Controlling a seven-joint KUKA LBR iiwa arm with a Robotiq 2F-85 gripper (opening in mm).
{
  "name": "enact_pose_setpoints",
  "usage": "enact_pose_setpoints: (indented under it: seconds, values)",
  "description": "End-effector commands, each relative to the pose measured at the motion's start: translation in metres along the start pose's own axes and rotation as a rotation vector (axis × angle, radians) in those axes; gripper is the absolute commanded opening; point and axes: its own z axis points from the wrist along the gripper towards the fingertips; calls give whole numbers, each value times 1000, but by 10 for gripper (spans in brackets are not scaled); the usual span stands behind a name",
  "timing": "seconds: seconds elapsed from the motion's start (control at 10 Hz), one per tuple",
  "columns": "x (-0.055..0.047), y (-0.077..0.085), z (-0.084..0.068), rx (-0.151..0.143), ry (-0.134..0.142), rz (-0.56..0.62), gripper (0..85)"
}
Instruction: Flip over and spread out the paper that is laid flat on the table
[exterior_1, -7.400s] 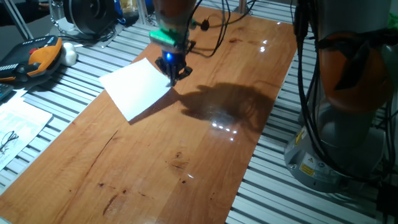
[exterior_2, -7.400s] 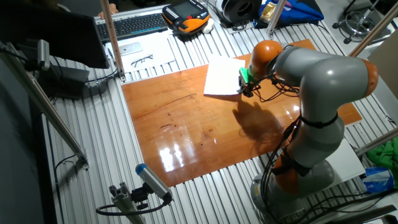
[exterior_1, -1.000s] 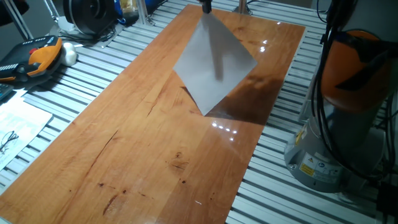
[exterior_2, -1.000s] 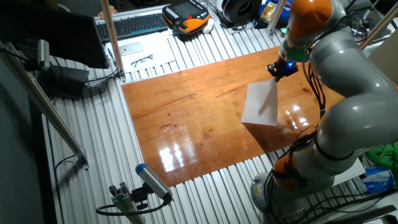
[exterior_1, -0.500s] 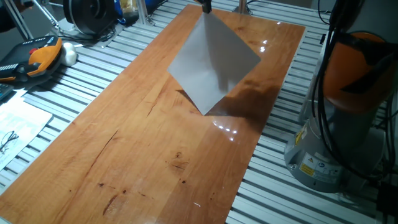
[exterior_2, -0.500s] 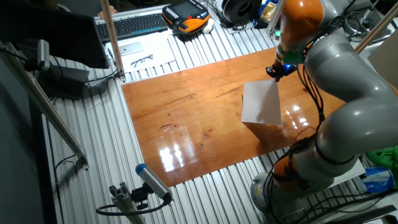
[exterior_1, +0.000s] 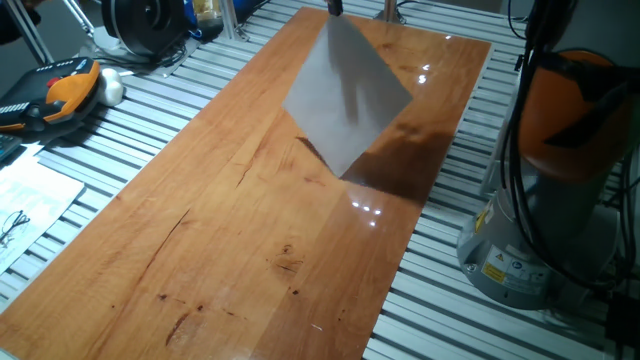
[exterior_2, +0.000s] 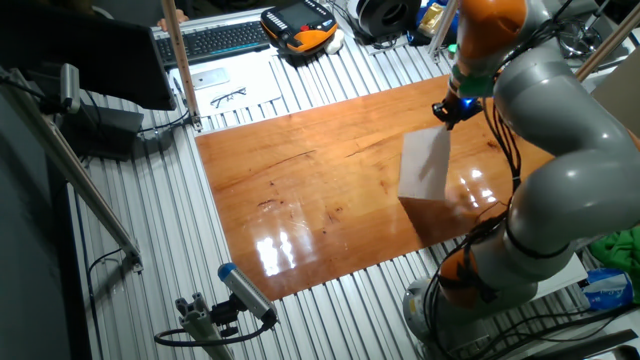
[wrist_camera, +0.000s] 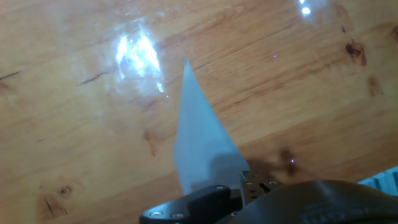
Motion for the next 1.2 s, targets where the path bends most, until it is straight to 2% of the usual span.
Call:
enact_pose_setpoints:
  seconds: [0.0,0.1,0.2,0.3,0.4,0.5,0.6,0.7,0.8,1.1]
  values:
    - [-1,-1,0,-11,9,16,0]
    - [-2,1,-2,-7,15,58,0]
    - [-3,-1,-7,21,12,86,0]
    - [-3,-10,-11,24,14,124,0]
    - [-2,-19,-17,41,6,147,0]
    - [-2,-23,-17,52,15,206,0]
    - [-5,-22,-13,49,24,246,0]
    - [-7,-19,-11,59,20,265,0]
    - [-9,-15,-9,52,23,277,0]
    - [-21,13,14,33,24,304,0]
